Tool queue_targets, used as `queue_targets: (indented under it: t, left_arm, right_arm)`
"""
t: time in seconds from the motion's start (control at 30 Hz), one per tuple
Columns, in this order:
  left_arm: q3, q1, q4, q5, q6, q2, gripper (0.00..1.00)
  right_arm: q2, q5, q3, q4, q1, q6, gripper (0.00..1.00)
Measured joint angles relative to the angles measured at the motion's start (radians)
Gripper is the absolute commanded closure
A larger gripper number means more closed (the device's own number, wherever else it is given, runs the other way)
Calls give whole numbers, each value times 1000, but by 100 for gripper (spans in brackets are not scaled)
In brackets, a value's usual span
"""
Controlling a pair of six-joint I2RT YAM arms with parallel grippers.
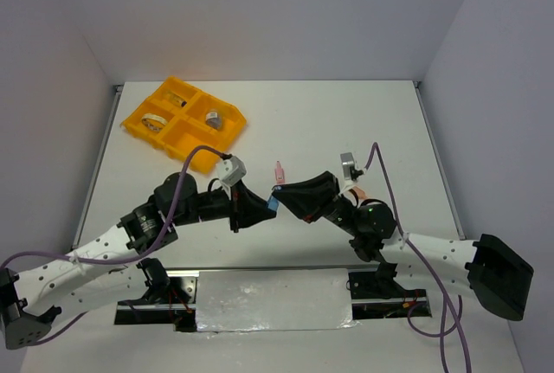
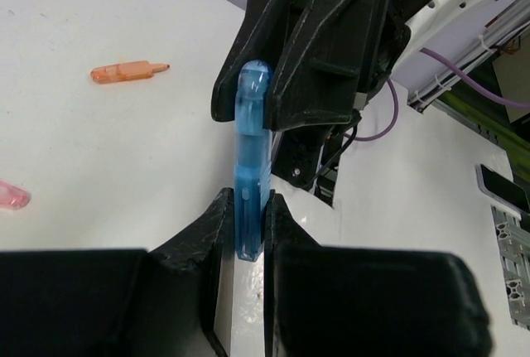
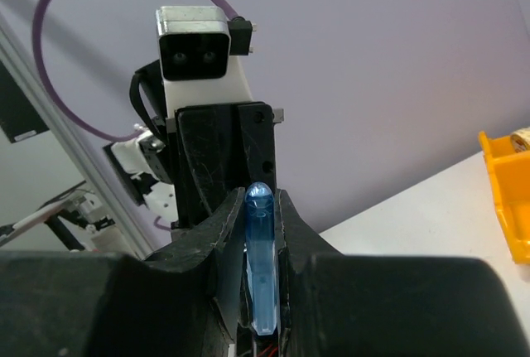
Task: Sort the stationery into containers
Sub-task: Close the pen cap on the pen.
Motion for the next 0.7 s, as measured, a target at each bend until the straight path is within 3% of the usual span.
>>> queue_targets:
  t: [0.07, 0.13, 0.27, 0.33, 0.37, 0.53, 0.7]
  left_arm:
    - [9, 36, -19, 40, -2, 9, 100]
    - [19, 72, -39, 83, -1, 27, 100]
    - [18, 106, -30, 123, -1, 55, 100]
    - [-2, 114, 37, 133, -11, 58, 100]
    - [-26, 117, 96, 126, -13, 56, 100]
    - [-116, 123, 254, 33, -23, 72, 100]
    - [-101, 124, 150, -173, -28, 116, 100]
  right_arm:
    - [17, 16, -2, 10, 0, 2, 100]
    - [34, 34, -1, 13, -1, 6, 88]
    - [-4, 64, 27, -87, -4, 0, 80]
    - [-53, 81, 74, -209, -4, -17, 62]
    - [-78, 85, 107, -292, -4, -24, 45]
    - [-151, 90, 254, -648, -29, -57, 11]
    - [-252, 196, 360, -898, -109, -66, 7]
